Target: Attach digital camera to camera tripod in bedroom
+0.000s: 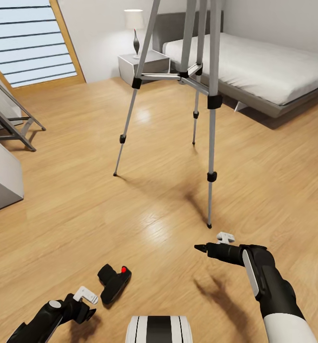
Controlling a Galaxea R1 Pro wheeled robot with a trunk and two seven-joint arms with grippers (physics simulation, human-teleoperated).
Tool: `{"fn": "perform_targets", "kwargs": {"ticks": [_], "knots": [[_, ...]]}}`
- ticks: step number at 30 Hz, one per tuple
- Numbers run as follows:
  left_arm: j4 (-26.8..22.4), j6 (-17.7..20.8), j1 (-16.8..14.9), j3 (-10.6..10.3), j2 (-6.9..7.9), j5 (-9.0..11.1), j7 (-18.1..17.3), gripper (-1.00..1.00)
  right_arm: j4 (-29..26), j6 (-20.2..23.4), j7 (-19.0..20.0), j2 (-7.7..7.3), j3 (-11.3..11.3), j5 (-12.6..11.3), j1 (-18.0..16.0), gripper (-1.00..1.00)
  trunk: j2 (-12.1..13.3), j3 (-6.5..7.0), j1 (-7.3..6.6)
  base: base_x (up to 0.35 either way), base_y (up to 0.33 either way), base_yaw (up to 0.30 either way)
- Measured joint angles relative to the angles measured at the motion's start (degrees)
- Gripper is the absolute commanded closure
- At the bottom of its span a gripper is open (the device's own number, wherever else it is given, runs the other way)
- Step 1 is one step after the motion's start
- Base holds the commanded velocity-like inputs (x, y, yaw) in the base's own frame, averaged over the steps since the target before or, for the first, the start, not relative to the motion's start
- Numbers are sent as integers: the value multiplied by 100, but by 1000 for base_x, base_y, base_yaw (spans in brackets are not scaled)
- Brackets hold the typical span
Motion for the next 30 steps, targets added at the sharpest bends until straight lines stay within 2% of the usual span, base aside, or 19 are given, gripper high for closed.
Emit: {"fn": "perform_targets", "kwargs": {"ticks": [7, 15, 24, 30], "knots": [[-145, 3, 0, -54, -29, -47, -7, -100, 0, 0, 0, -7, 0, -6, 0, -100, 0, 0, 0, 0, 0, 0], [-594, 10, 0, -108, -58, -81, -22, -100, 0, 0, 0, -8, 0, -1, 0, -100, 0, 0, 0, 0, 0, 0], [-640, -40, 1, -277, -130, -112, -19, -100, 0, 0, 7, -8, 0, 0, 0, -100, 0, 0, 0, 0, 0, 0], [-616, -59, 0, -307, -131, -120, -20, -100, 0, 0, 5, -8, 0, 0, 0, -100, 0, 0, 0, 0, 0, 0]]}}
